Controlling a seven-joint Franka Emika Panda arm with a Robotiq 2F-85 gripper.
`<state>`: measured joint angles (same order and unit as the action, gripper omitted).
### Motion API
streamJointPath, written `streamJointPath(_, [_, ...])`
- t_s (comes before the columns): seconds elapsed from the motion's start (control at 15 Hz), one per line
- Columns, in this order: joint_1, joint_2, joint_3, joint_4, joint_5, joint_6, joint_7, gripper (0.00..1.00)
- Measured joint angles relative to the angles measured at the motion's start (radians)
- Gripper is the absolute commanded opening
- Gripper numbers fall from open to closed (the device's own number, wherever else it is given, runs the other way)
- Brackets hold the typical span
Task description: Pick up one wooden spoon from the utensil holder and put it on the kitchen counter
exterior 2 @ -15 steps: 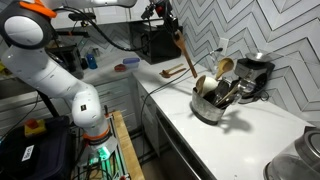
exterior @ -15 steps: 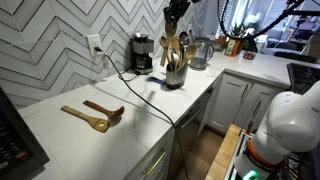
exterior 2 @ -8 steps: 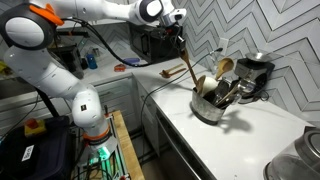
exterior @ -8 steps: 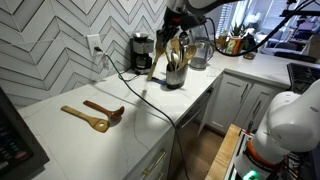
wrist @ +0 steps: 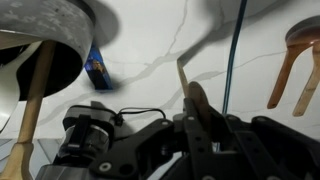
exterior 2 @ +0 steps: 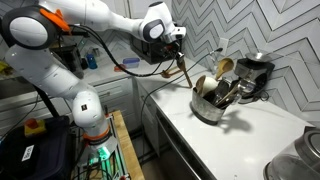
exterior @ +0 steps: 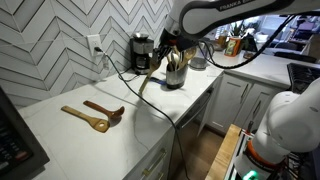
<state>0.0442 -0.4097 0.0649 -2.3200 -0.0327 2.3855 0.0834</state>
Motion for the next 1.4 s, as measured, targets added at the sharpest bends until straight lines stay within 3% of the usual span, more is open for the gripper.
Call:
streamJointPath(0.47, [-0.002,0.055,-0.023,-0.051,0.026,-0.045,-0.076,0.02])
streamJointPath(1.2, [-0.036,0.188,-0.018,-0.003,-0.013,-0.114,0.02,0.02])
streamJointPath(1.27, [-0.036,0.204,-0.018,0.008,-0.017,-0.118,0.032,0.22])
streamJointPath(1.33, [-0.036,0.218,-0.018,0.019,-0.017,-0.118,0.041,0.35])
streamJointPath(1.4, [-0.036,0.229,-0.018,0.03,-0.017,-0.12,0.047,0.38])
